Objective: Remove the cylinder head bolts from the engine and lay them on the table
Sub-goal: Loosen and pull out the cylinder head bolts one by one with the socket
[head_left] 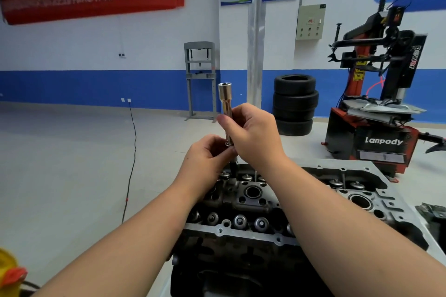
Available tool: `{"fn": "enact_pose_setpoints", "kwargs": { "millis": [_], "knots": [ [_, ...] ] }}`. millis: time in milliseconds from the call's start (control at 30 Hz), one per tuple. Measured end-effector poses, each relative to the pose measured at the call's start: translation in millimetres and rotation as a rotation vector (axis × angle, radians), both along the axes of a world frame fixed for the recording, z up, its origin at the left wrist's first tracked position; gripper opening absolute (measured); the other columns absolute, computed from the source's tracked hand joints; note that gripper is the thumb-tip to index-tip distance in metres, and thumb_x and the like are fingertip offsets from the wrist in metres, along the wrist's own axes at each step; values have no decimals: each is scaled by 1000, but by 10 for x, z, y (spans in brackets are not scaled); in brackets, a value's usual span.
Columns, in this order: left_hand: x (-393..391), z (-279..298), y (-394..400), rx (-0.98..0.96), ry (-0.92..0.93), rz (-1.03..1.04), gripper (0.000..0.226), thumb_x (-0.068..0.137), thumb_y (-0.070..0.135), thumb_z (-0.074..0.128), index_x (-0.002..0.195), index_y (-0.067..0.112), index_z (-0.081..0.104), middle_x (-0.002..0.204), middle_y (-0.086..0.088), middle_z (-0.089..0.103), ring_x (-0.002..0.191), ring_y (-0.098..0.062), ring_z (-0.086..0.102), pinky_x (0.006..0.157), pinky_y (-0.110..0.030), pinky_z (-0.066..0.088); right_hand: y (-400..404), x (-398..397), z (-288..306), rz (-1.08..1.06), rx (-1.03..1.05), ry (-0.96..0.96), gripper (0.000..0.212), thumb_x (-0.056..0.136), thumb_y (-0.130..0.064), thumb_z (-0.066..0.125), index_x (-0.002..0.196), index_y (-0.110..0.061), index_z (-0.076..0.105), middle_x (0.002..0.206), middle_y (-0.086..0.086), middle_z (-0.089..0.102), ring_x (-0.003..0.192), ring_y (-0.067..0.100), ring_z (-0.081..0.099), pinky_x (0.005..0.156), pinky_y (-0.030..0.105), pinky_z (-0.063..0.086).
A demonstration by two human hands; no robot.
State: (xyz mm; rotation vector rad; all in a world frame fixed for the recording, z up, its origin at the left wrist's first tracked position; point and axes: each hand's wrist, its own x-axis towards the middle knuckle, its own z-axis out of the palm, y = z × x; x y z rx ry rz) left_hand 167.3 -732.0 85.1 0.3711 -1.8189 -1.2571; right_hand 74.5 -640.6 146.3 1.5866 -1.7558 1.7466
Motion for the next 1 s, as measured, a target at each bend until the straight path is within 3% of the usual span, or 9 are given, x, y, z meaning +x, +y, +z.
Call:
{"fn": "enact_pose_setpoints", "kwargs": {
  "millis": [100,233,333,467,633,767,867,1000],
  "knots": [
    [-1,10,11,15,-38,-75,13,95,36,71,103,26,72,95,4,78,92,-13,73,83,-31,55,26,-13,-5,11,7,24,21,95,-28,68,91,-8,68,71,5,69,65,18,66,67,47,55],
    [15,14,39,11,-68,-173,31,98,40,54,117,25,72,110,-5,77,112,-28,70,105,-47,52,15,-30,-17,26,2,29,18,96,-25,67,92,-7,67,70,6,70,64,17,69,67,46,57],
    [38,13,8,-13,-61,-142,27,98,39,56,113,24,74,105,-4,78,106,-26,72,102,-48,54,0,-46,-20,31,17,20,16,96,-24,66,94,-8,69,76,4,71,73,23,70,70,47,57],
    [22,2,-6,12,-24,-88,23,91,41,68,106,25,74,99,-3,79,100,-27,75,96,-48,58,-17,-33,-51,63,40,17,16,99,-27,61,101,-13,68,83,-1,72,80,16,70,72,45,59],
    [8,33,-4,55,7,-117,28,85,40,78,105,21,74,102,-9,79,101,-29,75,95,-51,58,-53,10,-64,-58,34,44,29,84,-39,78,94,-17,61,76,-11,62,72,6,61,68,25,54],
    [-25,30,3,94,3,-56,24,84,33,81,94,14,69,93,-15,76,84,-25,72,80,-46,57,-43,16,-42,-73,-11,4,25,86,-30,77,83,-11,61,68,-7,61,66,14,62,66,41,55],
    [-11,19,23,71,-39,-79,14,100,29,70,104,15,70,97,-16,75,83,-15,69,76,-31,55,-6,3,-30,-8,9,-19,21,88,-27,75,84,-10,64,67,0,65,64,21,65,66,45,56],
    [11,15,57,80,-78,-169,24,111,26,48,116,20,71,113,-12,76,105,-17,74,89,-25,57,53,-33,12,69,68,-20,15,93,-23,70,94,-8,71,76,2,72,72,17,70,74,45,58]
  ]
}}
